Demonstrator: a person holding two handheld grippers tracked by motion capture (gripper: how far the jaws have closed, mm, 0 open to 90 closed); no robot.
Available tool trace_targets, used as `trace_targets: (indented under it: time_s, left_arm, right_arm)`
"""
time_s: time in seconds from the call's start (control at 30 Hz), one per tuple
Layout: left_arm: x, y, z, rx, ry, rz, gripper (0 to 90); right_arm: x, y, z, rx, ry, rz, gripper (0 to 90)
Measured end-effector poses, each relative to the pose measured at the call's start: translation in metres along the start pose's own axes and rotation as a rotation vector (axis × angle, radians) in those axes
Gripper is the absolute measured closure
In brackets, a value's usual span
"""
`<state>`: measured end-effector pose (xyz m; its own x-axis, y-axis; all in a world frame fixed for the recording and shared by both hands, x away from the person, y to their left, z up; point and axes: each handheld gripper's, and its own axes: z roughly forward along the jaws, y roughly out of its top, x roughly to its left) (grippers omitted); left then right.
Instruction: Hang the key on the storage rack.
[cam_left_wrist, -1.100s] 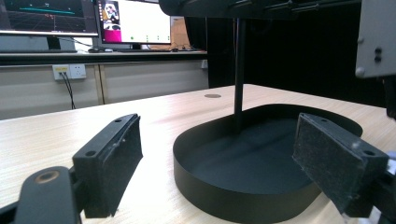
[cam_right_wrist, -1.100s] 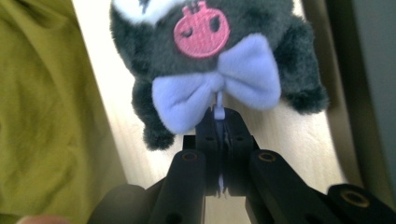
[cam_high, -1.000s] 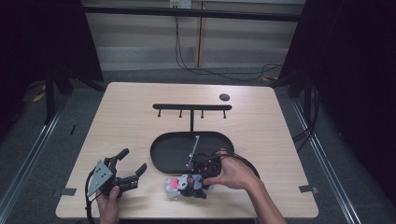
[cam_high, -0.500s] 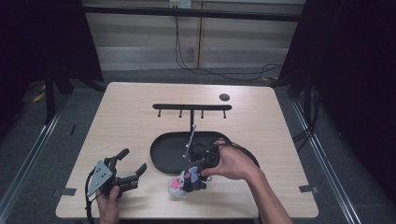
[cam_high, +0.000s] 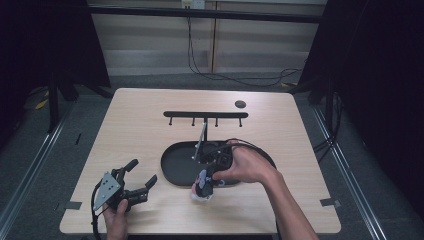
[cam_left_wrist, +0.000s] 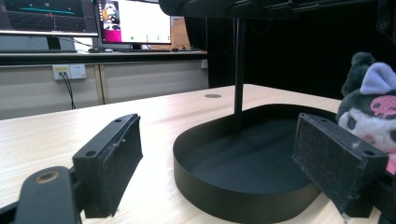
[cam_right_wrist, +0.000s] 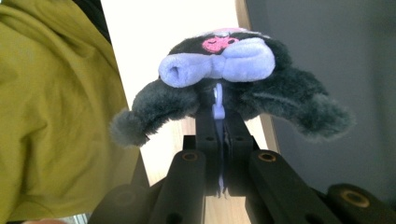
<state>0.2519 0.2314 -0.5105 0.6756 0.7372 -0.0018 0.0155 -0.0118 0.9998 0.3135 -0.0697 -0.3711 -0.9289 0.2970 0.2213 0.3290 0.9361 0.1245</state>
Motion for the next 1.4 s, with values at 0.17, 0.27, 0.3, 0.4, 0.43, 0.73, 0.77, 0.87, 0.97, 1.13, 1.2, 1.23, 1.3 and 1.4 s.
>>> trace_targets:
  time_s: [0.17,0.27,0.3,0.4,0.43,0.73,0.77,0.87,0.97,1.13,1.2,1.23,1.3,1.4]
  left_arm:
    - [0.0,0.0,0.0,0.001,0.0,0.0,15.3]
    - [0.0,0.0,0.0,0.001,-0.001,0.001,15.3]
    - [0.0,0.0,0.0,0.001,0.0,0.0,15.3]
    - [0.0,0.0,0.0,0.0,0.0,0.0,15.3]
    - [0.0,0.0,0.0,0.001,-0.001,0.0,15.3]
    - [0.0,0.0,0.0,0.001,0.0,0.001,15.3]
    - [0.0,0.0,0.0,0.001,-0.001,0.001,15.3]
    - [0.0,0.0,0.0,0.001,-0.001,0.001,15.3]
    - [0.0,0.0,0.0,0.0,-0.001,0.001,15.3]
    - [0.0,0.0,0.0,0.001,-0.002,0.002,15.3]
    - [0.0,0.0,0.0,-0.002,0.0,0.002,15.3]
    - [0.0,0.0,0.0,-0.001,-0.001,0.003,15.3]
    - [0.0,0.0,0.0,0.0,-0.001,0.003,15.3]
    - [0.0,0.0,0.0,-0.001,0.0,0.003,15.3]
  right_arm:
    - [-0.001,0.003,-0.009,0.002,-0.001,-0.007,87.2]
    - [-0.003,0.005,-0.018,-0.013,-0.007,-0.009,87.2]
    - [-0.004,0.006,-0.021,-0.026,-0.013,-0.016,87.1]
    - [-0.007,0.009,-0.028,-0.049,0.006,-0.032,87.1]
    - [-0.008,0.01,-0.03,-0.062,0.0,-0.026,87.1]
    - [-0.025,0.027,-0.041,-0.022,0.007,-0.029,87.2]
    - [-0.029,0.03,-0.045,-0.015,0.013,-0.023,87.2]
    - [-0.032,0.032,-0.051,-0.003,0.004,-0.013,87.2]
    - [-0.036,0.035,-0.057,-0.01,-0.001,-0.011,87.2]
    - [-0.042,0.043,-0.061,-0.005,-0.017,-0.032,87.2]
    - [-0.046,0.046,-0.064,-0.002,-0.028,-0.033,87.2]
    - [-0.048,0.047,-0.066,-0.005,-0.036,-0.032,87.2]
    - [-0.052,0.048,-0.068,0.001,-0.046,-0.04,87.2]
    - [-0.057,0.049,-0.069,0.011,-0.055,-0.038,87.2]
